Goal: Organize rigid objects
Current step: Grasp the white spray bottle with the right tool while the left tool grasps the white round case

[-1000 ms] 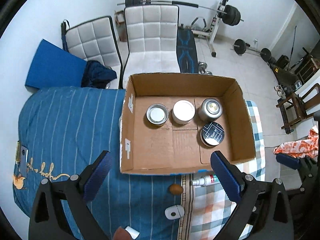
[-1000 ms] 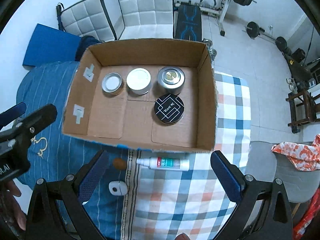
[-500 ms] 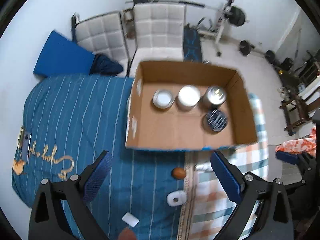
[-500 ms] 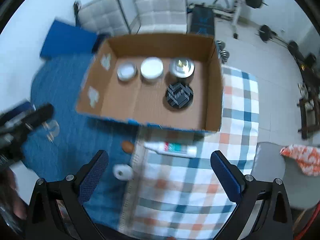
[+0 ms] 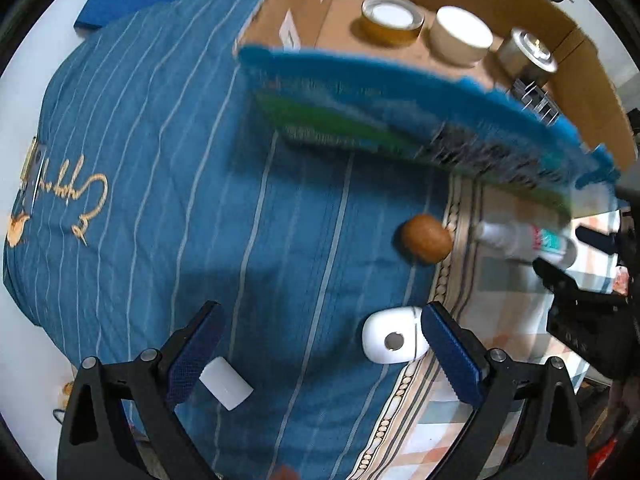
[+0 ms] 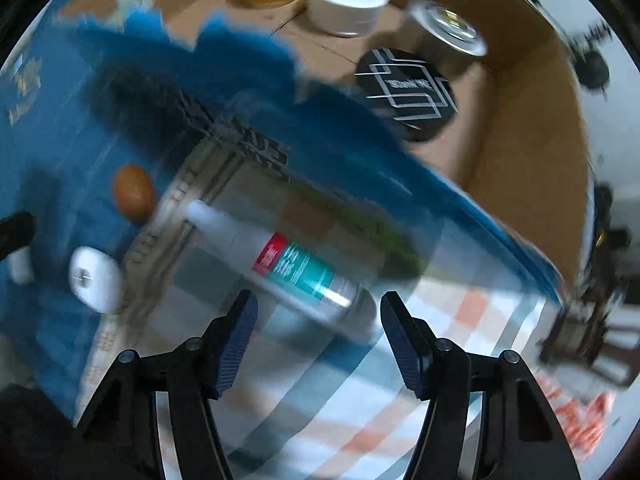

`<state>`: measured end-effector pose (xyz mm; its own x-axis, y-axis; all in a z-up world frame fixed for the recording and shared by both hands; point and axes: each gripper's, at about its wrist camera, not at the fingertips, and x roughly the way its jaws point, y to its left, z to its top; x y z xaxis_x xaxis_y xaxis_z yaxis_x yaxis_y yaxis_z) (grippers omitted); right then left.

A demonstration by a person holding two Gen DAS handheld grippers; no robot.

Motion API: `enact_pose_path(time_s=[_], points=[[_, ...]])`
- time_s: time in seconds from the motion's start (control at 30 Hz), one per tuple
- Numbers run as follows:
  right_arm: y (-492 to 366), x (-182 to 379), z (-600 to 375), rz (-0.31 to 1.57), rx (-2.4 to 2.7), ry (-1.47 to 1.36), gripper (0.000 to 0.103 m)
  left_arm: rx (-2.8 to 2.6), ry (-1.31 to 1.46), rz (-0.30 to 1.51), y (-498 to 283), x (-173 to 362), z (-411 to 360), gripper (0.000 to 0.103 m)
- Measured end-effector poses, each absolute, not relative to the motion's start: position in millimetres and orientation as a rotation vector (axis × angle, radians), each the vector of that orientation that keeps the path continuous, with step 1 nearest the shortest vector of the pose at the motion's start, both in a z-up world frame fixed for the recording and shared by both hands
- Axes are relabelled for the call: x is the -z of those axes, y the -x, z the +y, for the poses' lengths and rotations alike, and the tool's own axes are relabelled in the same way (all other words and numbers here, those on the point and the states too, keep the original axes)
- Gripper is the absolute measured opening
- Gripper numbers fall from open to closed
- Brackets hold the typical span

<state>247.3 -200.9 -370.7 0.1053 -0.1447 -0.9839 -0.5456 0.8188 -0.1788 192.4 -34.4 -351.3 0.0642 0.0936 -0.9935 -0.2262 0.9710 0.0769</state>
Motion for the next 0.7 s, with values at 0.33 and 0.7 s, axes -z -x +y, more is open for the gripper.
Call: enact_pose_path(time_s=[0.33,0.7], points=[[-222,400,-206,1.688,-0.407,0.518,0.035,-0.226,0.119,1.534,-171,373,-41,0.101],[-211,405,-254,1.762,-0.144,-0.072,0.037,-0.15,0.127,1.622,-163,408,-60,0.101]])
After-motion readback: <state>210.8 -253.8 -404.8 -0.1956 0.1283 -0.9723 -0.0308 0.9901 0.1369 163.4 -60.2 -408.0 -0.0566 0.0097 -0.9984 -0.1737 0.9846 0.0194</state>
